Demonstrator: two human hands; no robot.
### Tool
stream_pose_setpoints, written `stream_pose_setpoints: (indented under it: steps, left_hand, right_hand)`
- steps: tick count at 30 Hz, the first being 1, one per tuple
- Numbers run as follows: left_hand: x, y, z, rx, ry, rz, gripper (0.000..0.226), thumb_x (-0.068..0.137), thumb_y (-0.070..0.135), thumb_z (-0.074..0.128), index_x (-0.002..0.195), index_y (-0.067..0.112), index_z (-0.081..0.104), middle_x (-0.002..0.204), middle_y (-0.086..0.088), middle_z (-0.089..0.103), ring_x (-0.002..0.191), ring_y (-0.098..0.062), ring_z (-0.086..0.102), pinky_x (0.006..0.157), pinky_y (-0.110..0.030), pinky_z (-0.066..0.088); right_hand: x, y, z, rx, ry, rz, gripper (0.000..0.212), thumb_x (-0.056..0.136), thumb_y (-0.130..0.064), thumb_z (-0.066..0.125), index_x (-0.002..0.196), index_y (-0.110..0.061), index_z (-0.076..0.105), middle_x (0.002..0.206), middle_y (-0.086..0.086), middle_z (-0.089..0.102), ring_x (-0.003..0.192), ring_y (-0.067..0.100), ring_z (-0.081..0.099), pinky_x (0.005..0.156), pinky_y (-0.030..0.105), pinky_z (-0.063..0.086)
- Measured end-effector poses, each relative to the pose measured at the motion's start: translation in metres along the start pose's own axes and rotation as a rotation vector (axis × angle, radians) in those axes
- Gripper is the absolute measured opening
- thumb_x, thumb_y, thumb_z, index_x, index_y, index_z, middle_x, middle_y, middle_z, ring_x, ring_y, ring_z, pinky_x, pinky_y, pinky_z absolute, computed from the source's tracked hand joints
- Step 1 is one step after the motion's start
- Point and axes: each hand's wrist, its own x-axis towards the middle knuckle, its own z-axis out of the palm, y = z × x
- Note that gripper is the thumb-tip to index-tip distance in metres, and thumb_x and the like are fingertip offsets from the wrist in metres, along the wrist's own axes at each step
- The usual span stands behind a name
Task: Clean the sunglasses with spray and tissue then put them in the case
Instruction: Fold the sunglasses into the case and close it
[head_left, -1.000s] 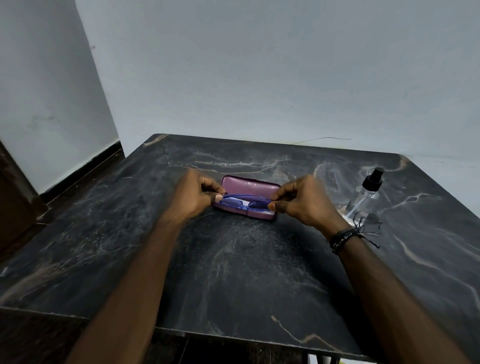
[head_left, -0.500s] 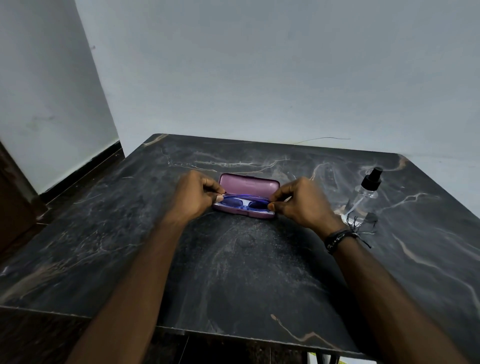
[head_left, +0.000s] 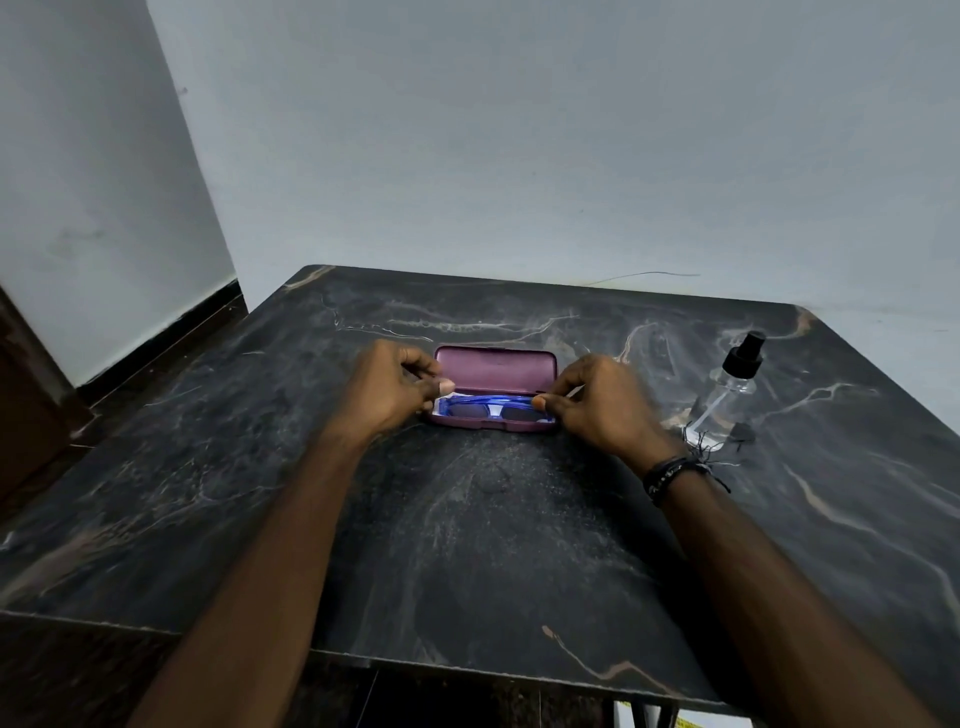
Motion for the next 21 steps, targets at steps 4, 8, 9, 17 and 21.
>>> stream_pose_setpoints:
  steps: [4, 8, 9, 17, 21]
  left_hand:
    - [-0.003, 0.004, 0.004, -0.008, 0.082, -0.019, 0.045, 0.076, 0.004, 0.081, 0.116, 0.004, 0.061, 0.100, -0.009, 0.064, 0.056, -0.018, 0.065, 0.055, -0.031, 0.060]
    - [-0.002, 0.005, 0.004, -0.133, 0.013, -0.105, 0.078, 0.076, -0.004, 0.078, 0.144, 0.005, 0.040, 0.112, -0.020, 0.065, 0.050, -0.013, 0.059, 0.046, -0.022, 0.053]
    - [-0.002, 0.005, 0.004, -0.151, 0.003, -0.112, 0.082, 0.075, -0.005, 0.078, 0.146, 0.005, 0.037, 0.112, -0.021, 0.066, 0.052, -0.014, 0.060, 0.046, -0.020, 0.051]
    - [-0.003, 0.001, 0.000, -0.316, 0.002, -0.117, 0.023, 0.088, 0.013, 0.072, 0.109, 0.007, 0.066, 0.093, -0.012, 0.074, 0.054, -0.013, 0.068, 0.053, -0.027, 0.055]
    - [-0.002, 0.003, -0.002, -0.350, 0.016, -0.177, 0.034, 0.090, 0.039, 0.064, 0.089, 0.006, 0.071, 0.083, -0.011, 0.076, 0.066, -0.020, 0.073, 0.063, -0.034, 0.061]
  right_hand:
    - [0.000, 0.001, 0.001, 0.051, -0.013, 0.072, 0.018, 0.077, -0.034, 0.080, 0.079, -0.019, 0.071, 0.076, -0.008, 0.068, 0.063, 0.006, 0.061, 0.050, 0.016, 0.037]
    - [0.004, 0.008, 0.004, 0.135, -0.037, 0.123, 0.045, 0.073, -0.034, 0.084, 0.109, -0.021, 0.060, 0.097, -0.007, 0.062, 0.082, 0.012, 0.062, 0.059, 0.021, 0.045]
    - [0.006, 0.010, 0.005, 0.173, -0.059, 0.144, 0.055, 0.072, -0.033, 0.084, 0.118, -0.021, 0.056, 0.103, -0.005, 0.063, 0.084, 0.016, 0.065, 0.061, 0.024, 0.050]
    - [0.007, 0.017, 0.003, 0.235, -0.134, 0.049, 0.073, 0.078, -0.025, 0.080, 0.142, -0.026, 0.044, 0.116, -0.002, 0.069, 0.073, 0.008, 0.066, 0.065, 0.026, 0.054]
    - [0.007, 0.018, 0.000, 0.213, -0.121, 0.033, 0.036, 0.079, -0.023, 0.080, 0.113, -0.024, 0.067, 0.104, -0.002, 0.074, 0.060, 0.007, 0.065, 0.061, 0.031, 0.058]
